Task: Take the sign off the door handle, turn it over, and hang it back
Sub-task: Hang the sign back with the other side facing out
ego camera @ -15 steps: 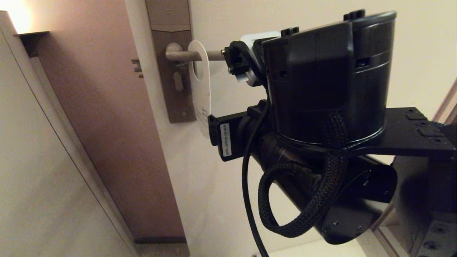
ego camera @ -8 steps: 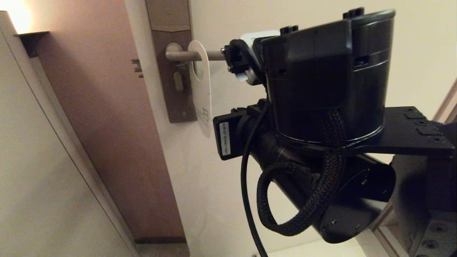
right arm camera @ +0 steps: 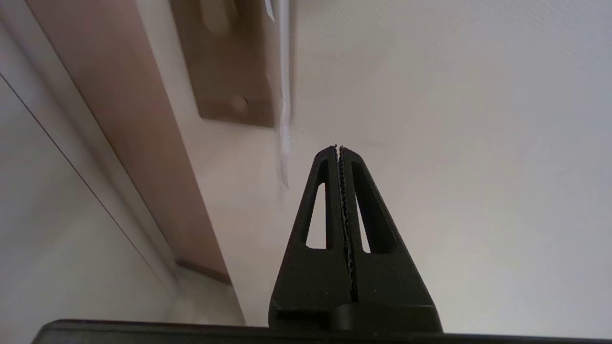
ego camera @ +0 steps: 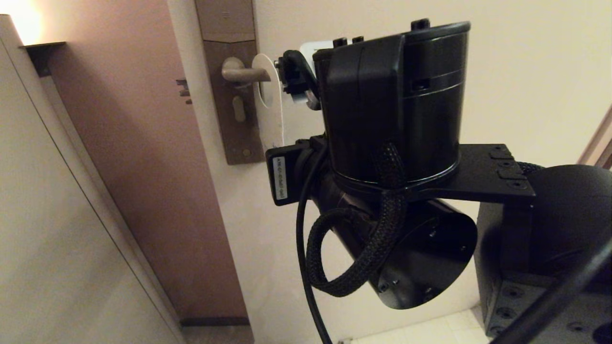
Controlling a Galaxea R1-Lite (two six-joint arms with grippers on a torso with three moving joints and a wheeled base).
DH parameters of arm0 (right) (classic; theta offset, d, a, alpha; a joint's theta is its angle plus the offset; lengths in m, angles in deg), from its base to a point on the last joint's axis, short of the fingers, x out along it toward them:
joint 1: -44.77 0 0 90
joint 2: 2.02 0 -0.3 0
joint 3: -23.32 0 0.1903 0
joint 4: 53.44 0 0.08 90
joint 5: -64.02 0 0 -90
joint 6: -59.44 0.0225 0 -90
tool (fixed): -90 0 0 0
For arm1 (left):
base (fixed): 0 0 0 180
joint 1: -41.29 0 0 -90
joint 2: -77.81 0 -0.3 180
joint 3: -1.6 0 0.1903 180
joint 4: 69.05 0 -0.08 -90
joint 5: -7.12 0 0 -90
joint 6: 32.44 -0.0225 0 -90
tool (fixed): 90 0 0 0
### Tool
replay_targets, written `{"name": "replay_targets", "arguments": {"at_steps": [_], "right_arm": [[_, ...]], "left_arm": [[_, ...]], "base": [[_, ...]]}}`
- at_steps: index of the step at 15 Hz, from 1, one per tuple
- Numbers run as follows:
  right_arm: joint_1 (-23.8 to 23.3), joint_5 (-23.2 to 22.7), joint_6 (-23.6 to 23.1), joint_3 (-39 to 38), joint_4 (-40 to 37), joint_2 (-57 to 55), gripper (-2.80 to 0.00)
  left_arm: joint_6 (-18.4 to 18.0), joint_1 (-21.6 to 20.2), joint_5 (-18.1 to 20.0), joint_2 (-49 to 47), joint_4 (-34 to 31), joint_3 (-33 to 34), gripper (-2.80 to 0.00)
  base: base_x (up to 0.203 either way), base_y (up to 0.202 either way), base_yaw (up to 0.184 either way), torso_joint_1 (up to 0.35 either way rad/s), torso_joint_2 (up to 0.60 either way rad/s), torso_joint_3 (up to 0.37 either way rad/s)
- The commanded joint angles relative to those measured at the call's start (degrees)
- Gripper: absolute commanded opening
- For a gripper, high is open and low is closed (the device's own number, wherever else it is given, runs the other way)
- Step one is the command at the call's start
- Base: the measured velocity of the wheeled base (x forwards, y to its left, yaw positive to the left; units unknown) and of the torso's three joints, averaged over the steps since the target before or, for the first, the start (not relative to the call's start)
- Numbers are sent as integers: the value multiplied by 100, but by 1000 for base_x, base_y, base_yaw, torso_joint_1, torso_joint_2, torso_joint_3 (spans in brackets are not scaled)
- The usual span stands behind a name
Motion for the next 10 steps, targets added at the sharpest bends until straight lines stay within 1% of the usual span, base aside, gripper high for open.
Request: {"name": "replay_targets", "arguments": {"at_steps": [1,3,7,10], "right_arm": [[2,17,-14,72,167,-201,-280],[3,16,-37,118,381,-332,-280],[2,16,-38,293,467,-567,-280],[5,7,-66,400,814,-752,-280]], "left_arm": [[-1,-2,0,-5,0,0,-280],[-1,-2,0,-5,0,0,-280],[-1,-2,0,-5,7,0,-280],[-1,-2,0,-5,0,0,-280]], "base": [[0,0,0,0,0,0],[0,0,0,0,0,0],[0,0,0,0,0,0],[0,0,0,0,0,0]]}}
